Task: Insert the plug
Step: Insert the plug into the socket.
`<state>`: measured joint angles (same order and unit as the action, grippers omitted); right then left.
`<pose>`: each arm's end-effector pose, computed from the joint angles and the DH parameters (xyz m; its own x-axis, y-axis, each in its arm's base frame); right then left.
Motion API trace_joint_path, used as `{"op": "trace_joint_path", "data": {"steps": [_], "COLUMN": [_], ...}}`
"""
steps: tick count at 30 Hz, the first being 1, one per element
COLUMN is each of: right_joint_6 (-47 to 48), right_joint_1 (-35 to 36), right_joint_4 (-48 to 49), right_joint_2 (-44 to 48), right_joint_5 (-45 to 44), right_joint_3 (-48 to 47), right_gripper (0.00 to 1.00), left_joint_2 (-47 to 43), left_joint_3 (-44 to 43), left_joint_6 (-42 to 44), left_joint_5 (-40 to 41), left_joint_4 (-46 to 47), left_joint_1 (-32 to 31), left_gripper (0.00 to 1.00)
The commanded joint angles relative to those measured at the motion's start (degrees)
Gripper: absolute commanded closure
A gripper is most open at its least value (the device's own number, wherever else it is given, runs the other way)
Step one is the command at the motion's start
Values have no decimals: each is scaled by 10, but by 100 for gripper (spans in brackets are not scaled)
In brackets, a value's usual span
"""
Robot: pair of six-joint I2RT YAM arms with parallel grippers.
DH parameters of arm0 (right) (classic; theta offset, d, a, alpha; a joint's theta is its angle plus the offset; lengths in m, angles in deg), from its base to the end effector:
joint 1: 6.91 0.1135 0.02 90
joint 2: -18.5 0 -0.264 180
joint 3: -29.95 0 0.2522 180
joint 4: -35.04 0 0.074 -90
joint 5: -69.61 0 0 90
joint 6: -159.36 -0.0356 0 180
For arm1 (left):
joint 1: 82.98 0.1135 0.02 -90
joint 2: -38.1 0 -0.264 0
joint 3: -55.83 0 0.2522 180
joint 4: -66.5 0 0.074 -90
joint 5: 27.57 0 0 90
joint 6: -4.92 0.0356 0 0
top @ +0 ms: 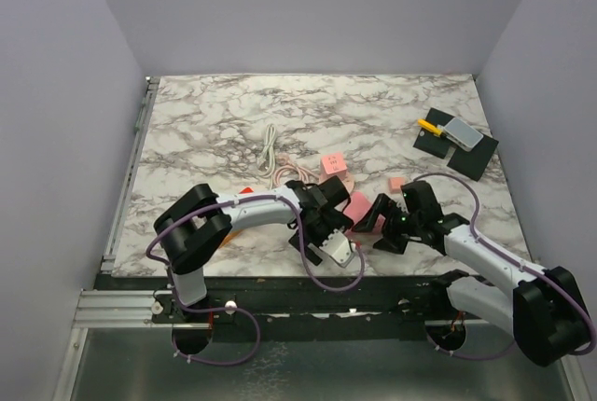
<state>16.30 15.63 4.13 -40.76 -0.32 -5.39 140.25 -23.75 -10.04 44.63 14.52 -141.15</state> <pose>0.1592 0.0793 0.1503 -0.8874 0.4445 -0.1220 0.2773 0.7263 0.6290 0.1686 -0.2922 0.1708 0.6918 0.6297 -0.3534 0.7110 -0.6794 0.1813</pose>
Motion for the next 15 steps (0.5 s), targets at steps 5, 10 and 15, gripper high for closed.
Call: {"op": "trace_joint_path", "data": {"steps": [5,10,15], "right_joint_6": [16,22,51], "right_joint_1": [-21,-35,-52], "right_joint_4": [-31,-19,-3], "right_joint_2": [-4,-7,-35], "right_joint_5": [-102,-142,-138], "right_joint_3": [-31,-19,-19], "right_gripper": [4,6,8], "left_joint_2": [-5,31,28], "left_joint_3": [-2,-60,-95], "left_joint_6": [24,13,-18], "left_joint_5": [-32,-59,-72], "left_joint_4": [6,3,-3], "left_joint_1": [-43,-66,-86], "left_gripper": [1,1,1]}}
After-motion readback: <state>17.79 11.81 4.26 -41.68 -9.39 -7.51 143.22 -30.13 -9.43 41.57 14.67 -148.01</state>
